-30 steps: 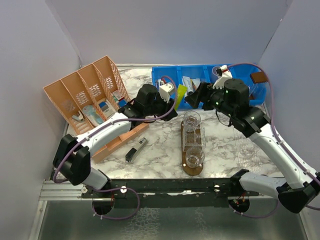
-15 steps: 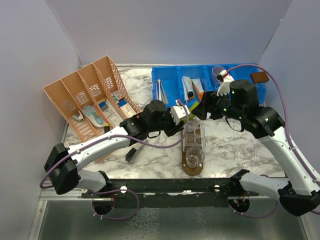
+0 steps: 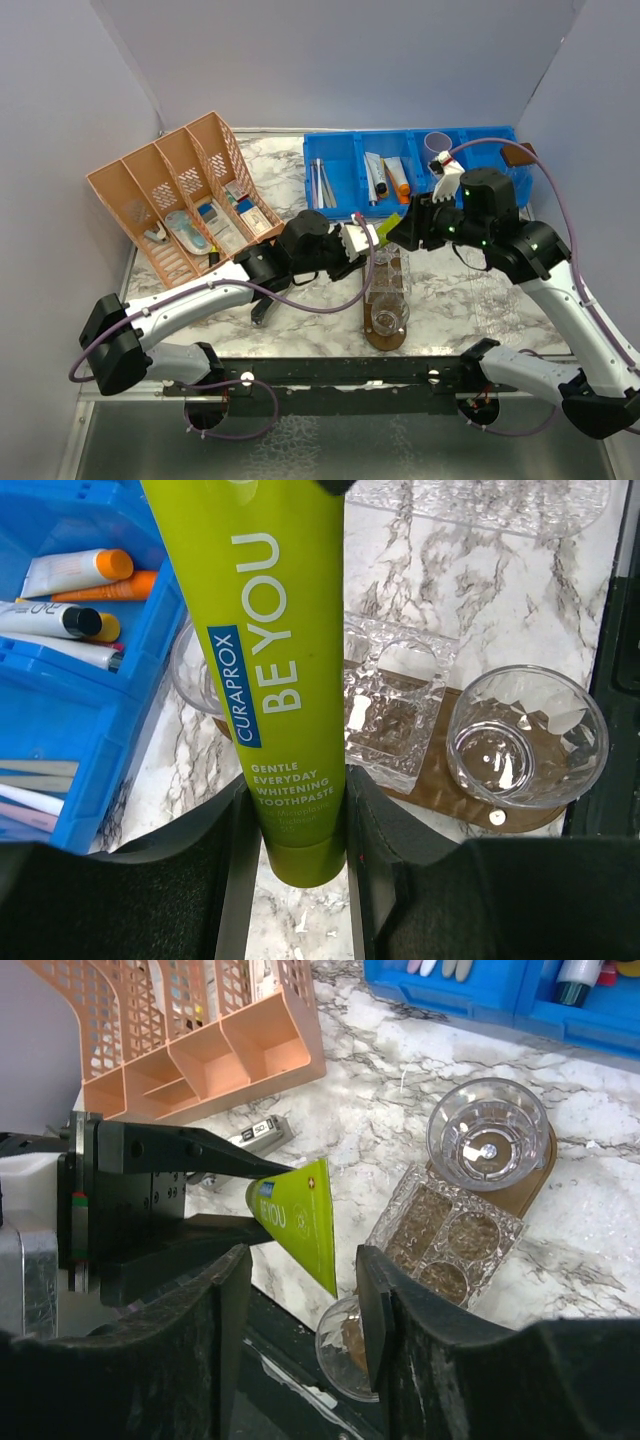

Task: Prepare toiletry sets of a toothbrush and toothpaste on the tray
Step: Pick up the toothpaste from the storage box.

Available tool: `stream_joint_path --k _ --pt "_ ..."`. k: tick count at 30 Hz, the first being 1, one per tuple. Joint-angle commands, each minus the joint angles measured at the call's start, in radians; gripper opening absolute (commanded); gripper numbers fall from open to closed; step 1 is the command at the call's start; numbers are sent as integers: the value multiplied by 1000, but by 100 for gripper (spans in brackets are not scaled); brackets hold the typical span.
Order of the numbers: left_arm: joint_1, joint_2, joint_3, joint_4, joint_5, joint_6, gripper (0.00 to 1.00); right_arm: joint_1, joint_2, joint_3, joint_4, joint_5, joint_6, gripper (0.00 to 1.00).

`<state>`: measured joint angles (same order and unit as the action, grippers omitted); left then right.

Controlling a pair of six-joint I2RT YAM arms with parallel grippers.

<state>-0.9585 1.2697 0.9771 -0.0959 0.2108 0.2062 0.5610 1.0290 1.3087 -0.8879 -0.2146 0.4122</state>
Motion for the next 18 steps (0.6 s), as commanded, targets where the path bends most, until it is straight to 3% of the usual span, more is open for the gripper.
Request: stream_joint_path --k 1,4,13,18 --pt "-18 -30 -3 55 7 26 24 -4 -27 -19 59 -32 -13 45" --pt "-23 -32 -8 59 18 32 24 -4 -36 -40 92 -34 9 44" --pt "-27 -33 -17 59 -2 50 24 -4 -44 -66 114 -9 27 27" --pt "-28 -28 -14 58 -4 49 25 -5 -58 -76 139 -8 29 10"
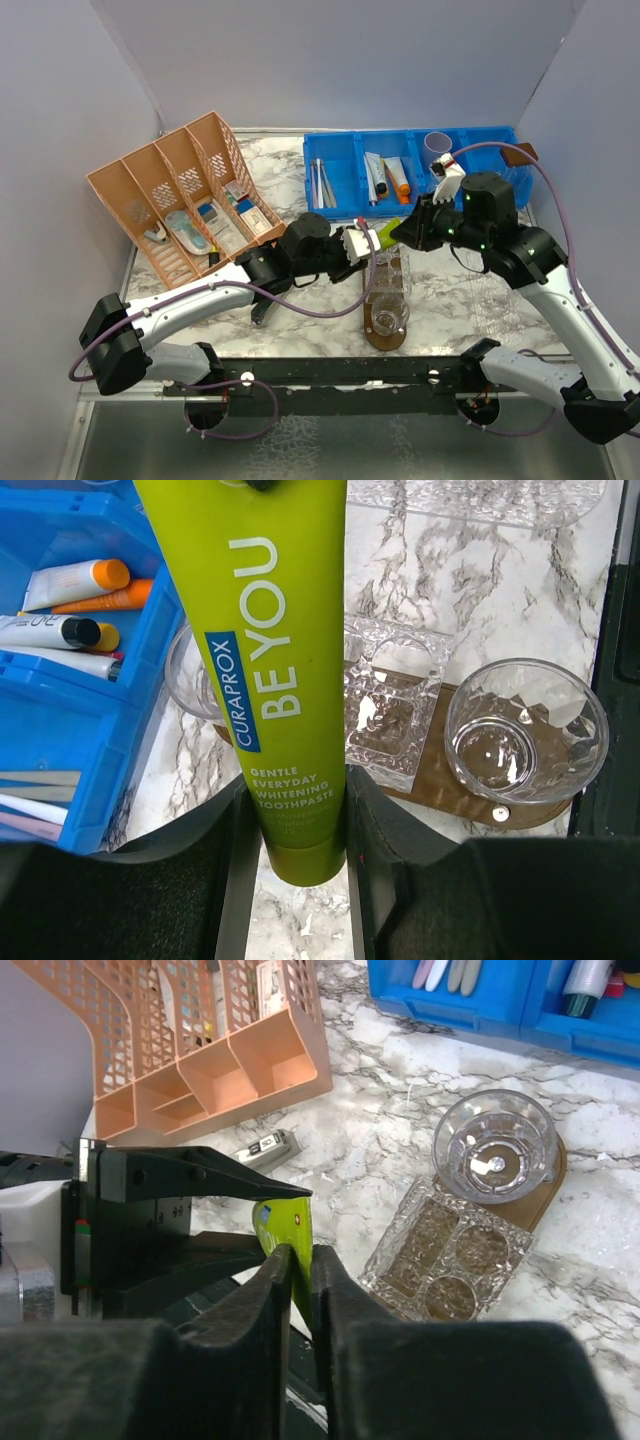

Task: Prepare toiletry sets of a toothbrush and toothpaste on the tray
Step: Pick up the toothpaste from the storage box.

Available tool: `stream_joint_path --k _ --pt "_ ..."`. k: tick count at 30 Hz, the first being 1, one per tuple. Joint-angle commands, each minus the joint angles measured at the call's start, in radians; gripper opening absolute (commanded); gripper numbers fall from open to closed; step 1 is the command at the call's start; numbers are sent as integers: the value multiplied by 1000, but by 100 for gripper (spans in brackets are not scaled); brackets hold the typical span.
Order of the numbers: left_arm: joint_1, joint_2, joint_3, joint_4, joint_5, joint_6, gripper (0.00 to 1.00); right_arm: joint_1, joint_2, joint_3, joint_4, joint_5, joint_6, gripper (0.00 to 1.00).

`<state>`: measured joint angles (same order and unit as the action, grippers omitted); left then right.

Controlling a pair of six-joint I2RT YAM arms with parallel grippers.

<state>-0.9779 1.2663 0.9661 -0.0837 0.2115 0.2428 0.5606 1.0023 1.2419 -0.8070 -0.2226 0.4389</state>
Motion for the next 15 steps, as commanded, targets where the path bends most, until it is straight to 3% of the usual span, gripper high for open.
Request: stream_joint_path --k 1,3,9,15 --pt "-8 -23 -2 46 -14 8 26 -4 -37 -14 68 0 2 5" --pt "-8 -18 5 42 -25 2 33 -4 -53 -21 78 2 -1 1" --pt "-2 -16 10 57 -92 -40 72 -4 -93 -32 33 125 -101 1" --pt "64 -50 -1 108 -72 -101 86 -3 -93 -4 -18 223 -318 1"
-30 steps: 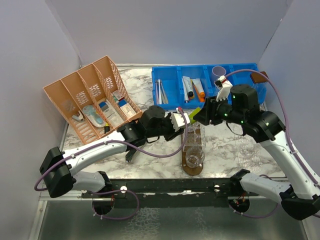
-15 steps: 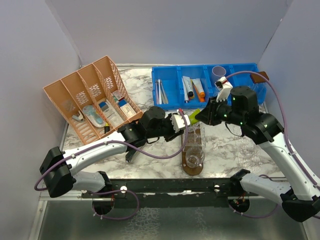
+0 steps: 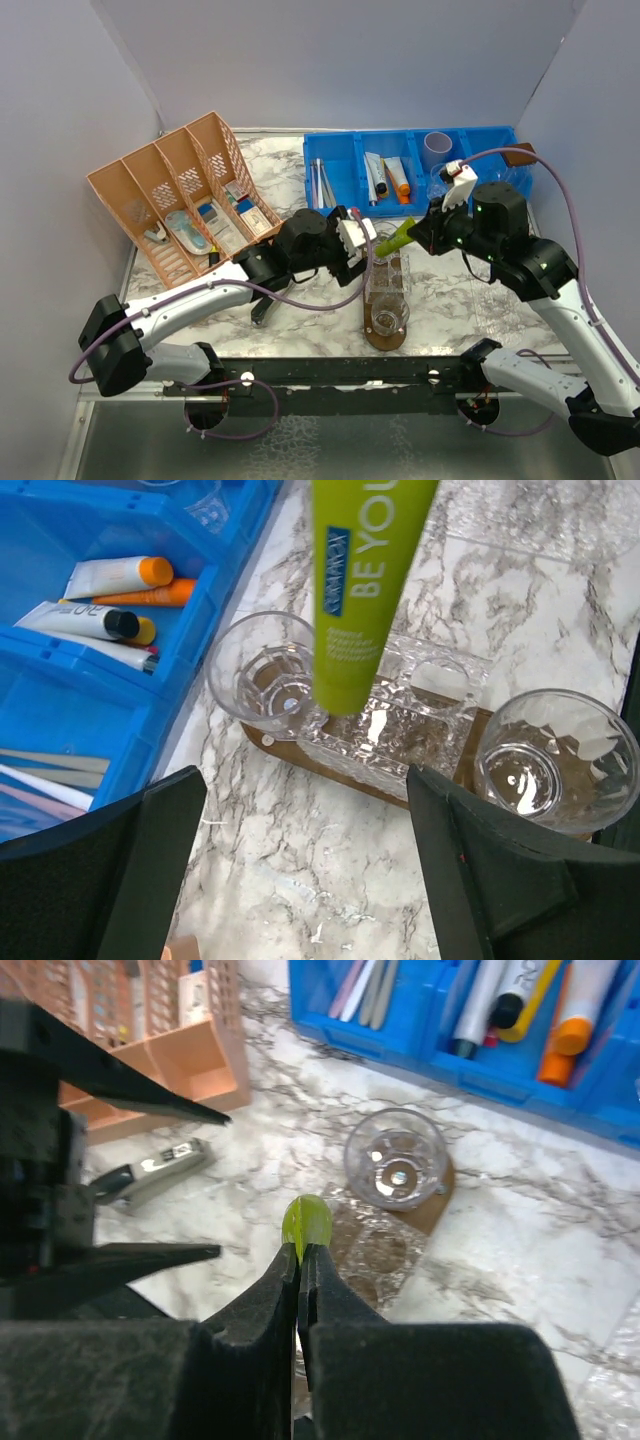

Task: Prepare toiletry sets of a toothbrush and toothpaste on the tray
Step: Pick up the toothpaste from the storage box, then place the toothpaste in the toothpaste holder.

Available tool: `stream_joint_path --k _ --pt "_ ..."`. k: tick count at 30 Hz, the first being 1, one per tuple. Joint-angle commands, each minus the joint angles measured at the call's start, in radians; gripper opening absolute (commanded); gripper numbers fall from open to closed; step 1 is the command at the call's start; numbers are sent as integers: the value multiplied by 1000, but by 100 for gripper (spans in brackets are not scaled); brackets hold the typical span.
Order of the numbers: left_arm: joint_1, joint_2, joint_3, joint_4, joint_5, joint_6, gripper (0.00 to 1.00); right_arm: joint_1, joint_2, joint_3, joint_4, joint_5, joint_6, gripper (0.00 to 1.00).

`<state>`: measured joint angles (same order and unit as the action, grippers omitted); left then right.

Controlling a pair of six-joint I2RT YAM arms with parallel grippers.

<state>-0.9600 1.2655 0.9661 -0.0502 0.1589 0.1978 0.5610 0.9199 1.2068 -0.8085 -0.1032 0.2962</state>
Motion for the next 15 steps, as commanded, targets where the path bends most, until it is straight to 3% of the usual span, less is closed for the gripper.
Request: stream_joint_path --k 1,6,12,15 --pt "62 -64 -10 89 -23 -67 90 -4 -12 30 -11 88 -212 1" --pt "152 -136 -60 184 -143 -147 96 -4 -11 -12 20 -27 -347 1" --pt "182 -199 -106 232 -465 -187 99 -2 -28 -48 74 -190 -401 1" --pt "188 -197 -93 214 -560 -196 99 4 -14 -60 83 -239 -415 1"
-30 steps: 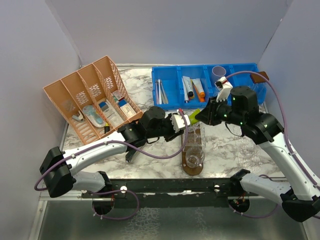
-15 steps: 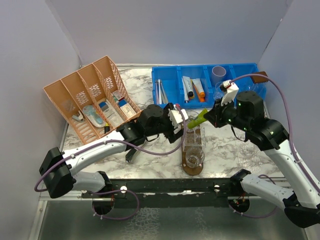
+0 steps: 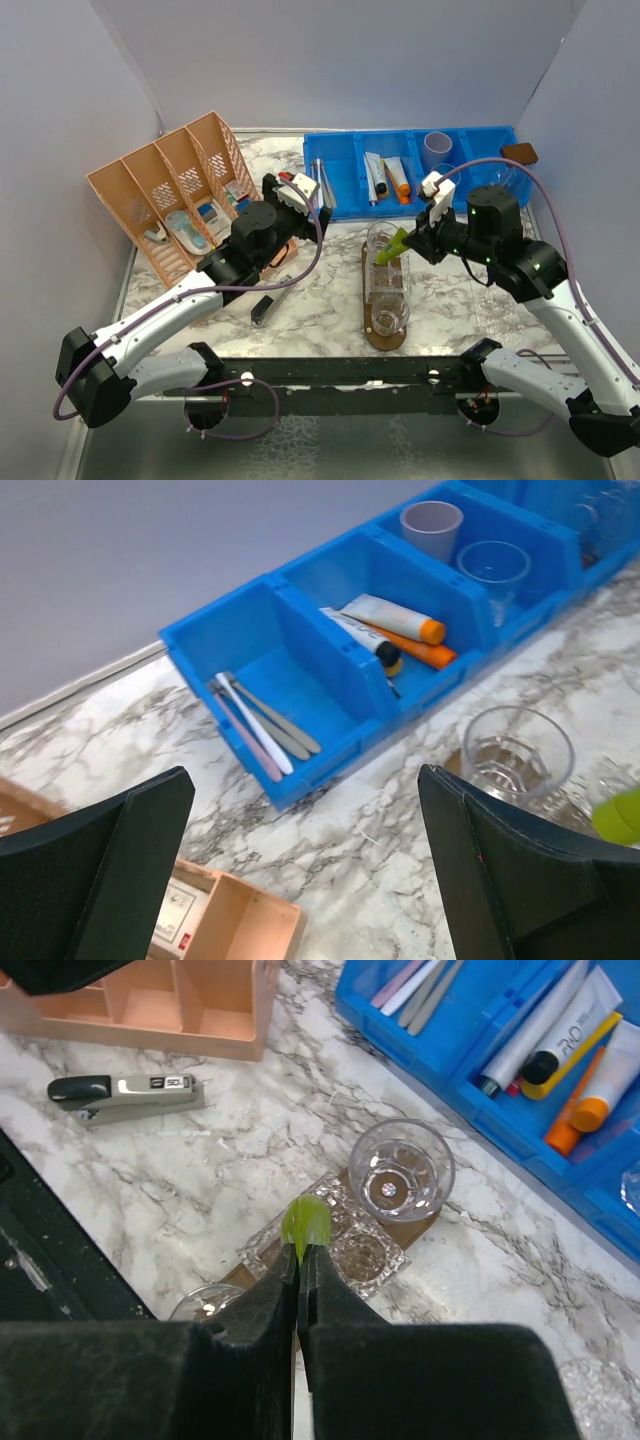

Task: Prepare toiletry sets of a toothbrush and toothpaste on the tray
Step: Place the toothpaste in the toothpaste holder.

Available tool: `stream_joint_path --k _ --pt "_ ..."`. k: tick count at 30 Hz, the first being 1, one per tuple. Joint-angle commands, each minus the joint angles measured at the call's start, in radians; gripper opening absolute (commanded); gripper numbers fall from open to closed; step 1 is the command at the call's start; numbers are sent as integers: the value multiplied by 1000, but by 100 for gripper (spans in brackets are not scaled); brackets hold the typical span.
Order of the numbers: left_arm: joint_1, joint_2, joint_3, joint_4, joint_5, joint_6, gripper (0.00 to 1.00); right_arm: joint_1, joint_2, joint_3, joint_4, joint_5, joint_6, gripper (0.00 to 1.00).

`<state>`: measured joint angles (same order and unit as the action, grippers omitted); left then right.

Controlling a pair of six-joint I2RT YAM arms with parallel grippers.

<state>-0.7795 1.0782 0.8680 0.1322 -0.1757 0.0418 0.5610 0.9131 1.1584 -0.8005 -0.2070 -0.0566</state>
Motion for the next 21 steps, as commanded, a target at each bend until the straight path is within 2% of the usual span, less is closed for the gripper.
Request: stream_joint_path --k 1,21 --pt "12 -7 8 26 -233 -43 99 10 1 -12 75 -140 -67 1" --pt "37 -8 32 -3 -178 -90 99 75 99 2 33 42 -154 1"
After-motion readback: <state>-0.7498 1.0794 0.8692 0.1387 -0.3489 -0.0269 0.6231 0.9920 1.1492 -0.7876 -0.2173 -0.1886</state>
